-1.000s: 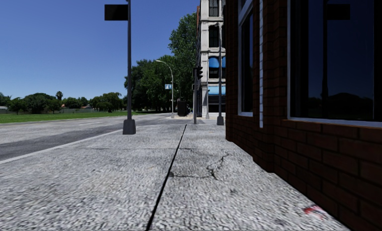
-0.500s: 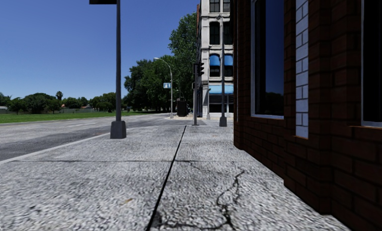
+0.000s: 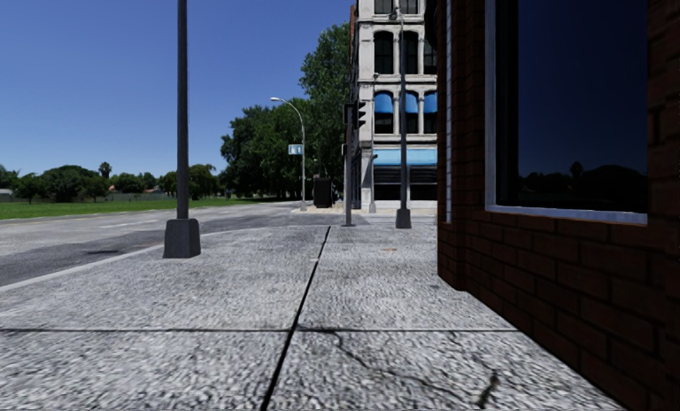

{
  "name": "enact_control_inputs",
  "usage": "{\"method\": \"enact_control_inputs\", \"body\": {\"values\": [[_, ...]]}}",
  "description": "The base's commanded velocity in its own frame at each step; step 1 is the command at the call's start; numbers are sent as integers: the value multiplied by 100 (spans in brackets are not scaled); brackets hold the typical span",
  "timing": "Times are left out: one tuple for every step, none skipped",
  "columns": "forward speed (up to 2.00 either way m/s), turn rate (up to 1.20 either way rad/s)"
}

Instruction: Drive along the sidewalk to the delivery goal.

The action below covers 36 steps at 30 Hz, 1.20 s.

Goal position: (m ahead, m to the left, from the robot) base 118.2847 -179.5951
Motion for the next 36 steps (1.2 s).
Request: {"method": "enact_control_inputs", "body": {"values": [[200, 0], [200, 0], [200, 0], [200, 0], [200, 0], [200, 0], [200, 0], [200, 0], [200, 0], [200, 0], [200, 0], [200, 0], [200, 0], [200, 0], [200, 0], [200, 0], [200, 0], [200, 0], [200, 0], [200, 0], [200, 0], [200, 0], [200, 0], [200, 0], [200, 0], [200, 0], [200, -19], [200, -19], [200, -32], [200, -36], [200, -36], [200, -39], [200, -46], [200, -49], [200, -49], [200, -49]]}}
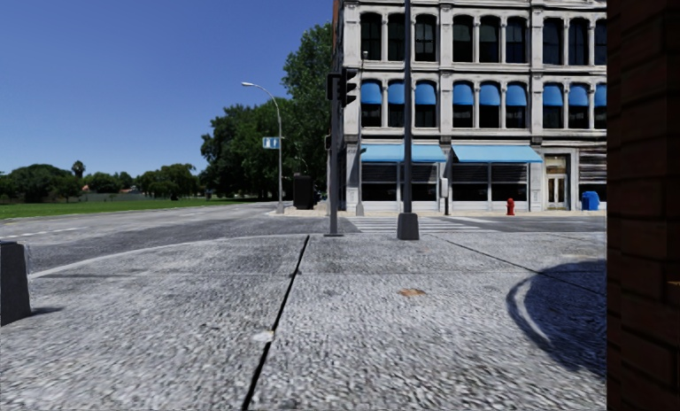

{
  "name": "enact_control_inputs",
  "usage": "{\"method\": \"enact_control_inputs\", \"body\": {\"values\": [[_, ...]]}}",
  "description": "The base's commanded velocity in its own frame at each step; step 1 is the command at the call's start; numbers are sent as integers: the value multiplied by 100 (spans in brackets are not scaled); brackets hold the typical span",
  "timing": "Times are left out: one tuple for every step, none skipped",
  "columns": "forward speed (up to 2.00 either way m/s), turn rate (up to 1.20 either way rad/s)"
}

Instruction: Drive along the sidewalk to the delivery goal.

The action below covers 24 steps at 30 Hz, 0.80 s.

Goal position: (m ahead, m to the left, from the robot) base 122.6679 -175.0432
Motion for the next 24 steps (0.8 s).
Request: {"method": "enact_control_inputs", "body": {"values": [[200, -50], [200, -50], [200, -50], [200, -50], [200, -50], [200, -50], [200, -50], [200, -50], [200, -50], [200, -50], [200, -50], [200, -50], [200, -50], [200, -50], [200, -50], [200, -50], [200, -50], [200, -50], [200, -50], [200, -50], [200, -50], [200, -50], [200, -50], [200, -50]]}}
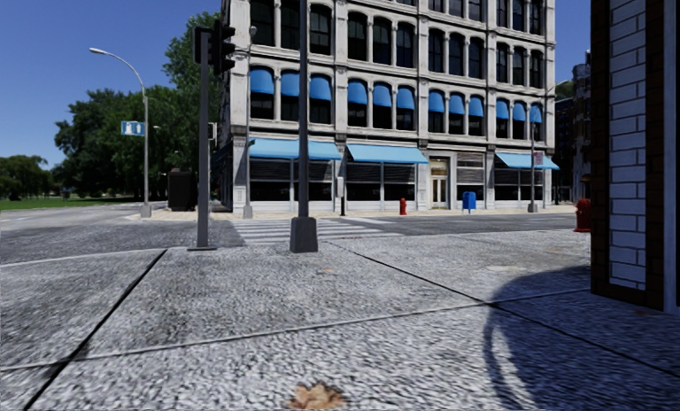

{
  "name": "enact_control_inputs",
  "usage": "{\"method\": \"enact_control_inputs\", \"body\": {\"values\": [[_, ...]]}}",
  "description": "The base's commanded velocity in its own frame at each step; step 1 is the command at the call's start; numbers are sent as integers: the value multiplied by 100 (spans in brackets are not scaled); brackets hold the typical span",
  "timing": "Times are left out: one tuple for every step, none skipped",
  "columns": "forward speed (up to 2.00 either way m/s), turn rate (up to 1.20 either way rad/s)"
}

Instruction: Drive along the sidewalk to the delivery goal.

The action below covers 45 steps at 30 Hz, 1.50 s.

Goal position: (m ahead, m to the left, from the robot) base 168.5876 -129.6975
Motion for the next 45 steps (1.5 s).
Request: {"method": "enact_control_inputs", "body": {"values": [[200, -50], [200, -50], [200, -50], [200, -50], [200, -50], [200, -50], [200, -50], [200, -50], [200, -50], [200, -50], [200, -49], [200, 0], [200, 0], [200, 0], [200, 0], [200, 0], [200, 0], [200, 0], [200, 0], [200, 0], [200, 0], [200, 0], [200, 0], [200, 0], [200, 0], [200, 0], [200, 0], [200, 0], [200, 0], [200, 0], [200, 0], [200, 0], [200, 0], [200, 0], [200, 0], [200, 0], [200, 0], [200, 0], [200, 0], [200, 0], [200, 0], [200, 0], [200, 0], [200, 0], [200, 0]]}}
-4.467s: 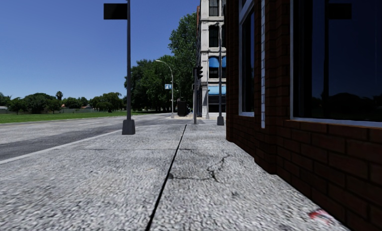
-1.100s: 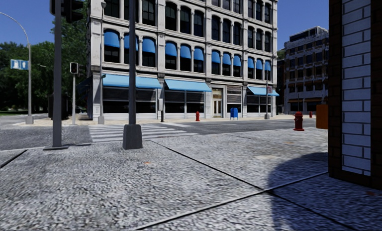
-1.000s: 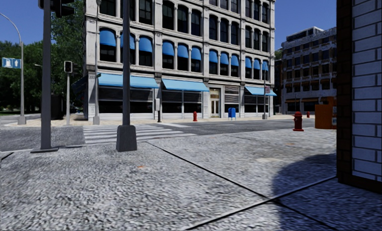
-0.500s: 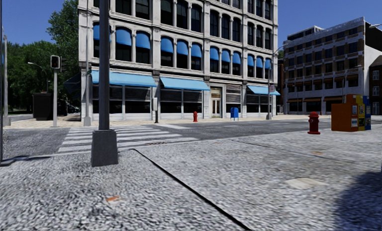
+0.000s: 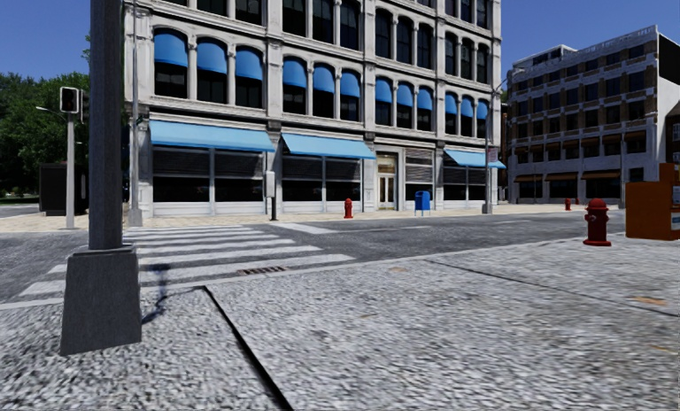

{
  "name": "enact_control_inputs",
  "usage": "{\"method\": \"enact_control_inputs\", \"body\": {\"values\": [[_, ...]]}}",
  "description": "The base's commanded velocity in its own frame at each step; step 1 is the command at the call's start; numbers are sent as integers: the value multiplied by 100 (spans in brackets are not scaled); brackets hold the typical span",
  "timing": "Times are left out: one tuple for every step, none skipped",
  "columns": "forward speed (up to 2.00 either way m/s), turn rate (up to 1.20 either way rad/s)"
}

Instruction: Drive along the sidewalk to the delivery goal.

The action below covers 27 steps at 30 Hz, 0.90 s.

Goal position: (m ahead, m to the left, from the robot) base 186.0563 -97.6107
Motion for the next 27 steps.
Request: {"method": "enact_control_inputs", "body": {"values": [[200, 0], [200, 0], [200, 33], [200, 33], [200, 37], [200, 39], [200, 39], [200, 41], [200, 46], [200, 52], [200, 52], [200, 55], [200, 56], [200, 56], [200, 56], [200, 56], [200, 56], [200, 56], [200, 55], [200, 50], [200, 46], [200, 46], [200, 43], [200, 29], [200, 29], [200, 23], [200, 21]]}}
